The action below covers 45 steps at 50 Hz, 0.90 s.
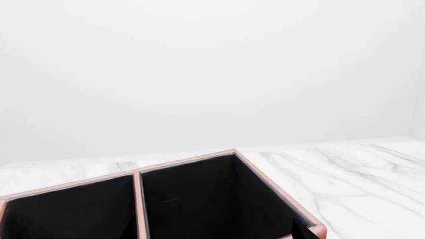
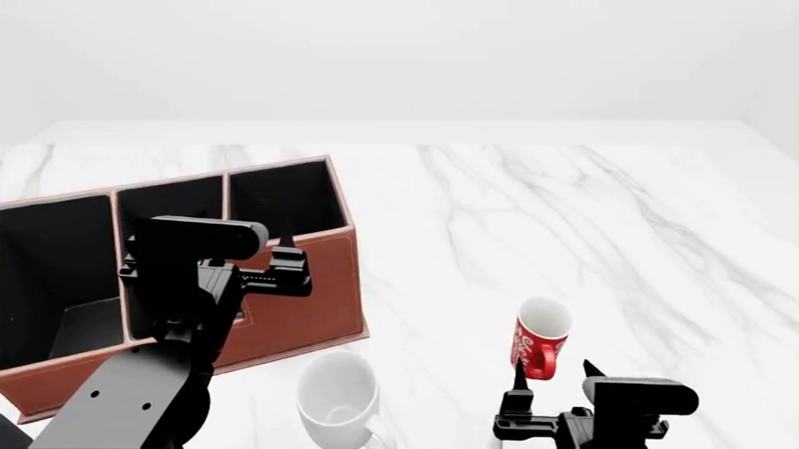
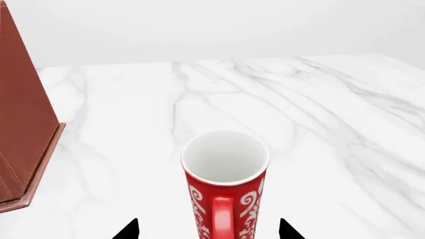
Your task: Pick up the red mug and place it to the right of the caddy.
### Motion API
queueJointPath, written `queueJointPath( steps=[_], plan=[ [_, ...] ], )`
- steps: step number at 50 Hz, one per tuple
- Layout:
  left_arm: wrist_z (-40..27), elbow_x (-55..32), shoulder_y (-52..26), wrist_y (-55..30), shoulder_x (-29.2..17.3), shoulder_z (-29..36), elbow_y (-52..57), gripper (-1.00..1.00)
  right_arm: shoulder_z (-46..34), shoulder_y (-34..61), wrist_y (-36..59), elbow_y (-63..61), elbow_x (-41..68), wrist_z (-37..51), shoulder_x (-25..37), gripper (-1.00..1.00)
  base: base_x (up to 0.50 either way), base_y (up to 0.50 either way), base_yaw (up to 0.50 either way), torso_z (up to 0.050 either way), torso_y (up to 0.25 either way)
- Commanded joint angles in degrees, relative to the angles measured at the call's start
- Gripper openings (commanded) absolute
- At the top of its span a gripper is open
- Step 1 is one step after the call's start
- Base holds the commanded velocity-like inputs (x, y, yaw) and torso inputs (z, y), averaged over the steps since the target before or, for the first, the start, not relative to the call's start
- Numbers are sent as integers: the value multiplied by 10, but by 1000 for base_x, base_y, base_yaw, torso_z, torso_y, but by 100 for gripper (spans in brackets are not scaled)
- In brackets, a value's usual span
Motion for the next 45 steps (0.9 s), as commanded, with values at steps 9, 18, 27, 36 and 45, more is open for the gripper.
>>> queueJointPath(
  steps=[9,18,27,36,45],
  plan=[
    [-3,-6,2,6,-3,-1,-5,100,-8,18,37,18,-3,23,1,100,0,0,0,0,0],
    [-5,-8,2,7,-5,1,-5,100,-12,36,32,51,-2,19,0,100,0,0,0,0,0],
    [-6,-10,3,7,-7,2,-6,100,-10,80,35,120,5,12,-6,100,0,0,0,0,0],
    [-7,-11,2,10,-8,4,-10,100,-16,87,34,133,2,12,-5,100,0,0,0,0,0],
    [-9,-12,4,13,-9,7,-12,100,-21,83,30,129,5,7,-2,-100,0,0,0,0,1]
  ],
)
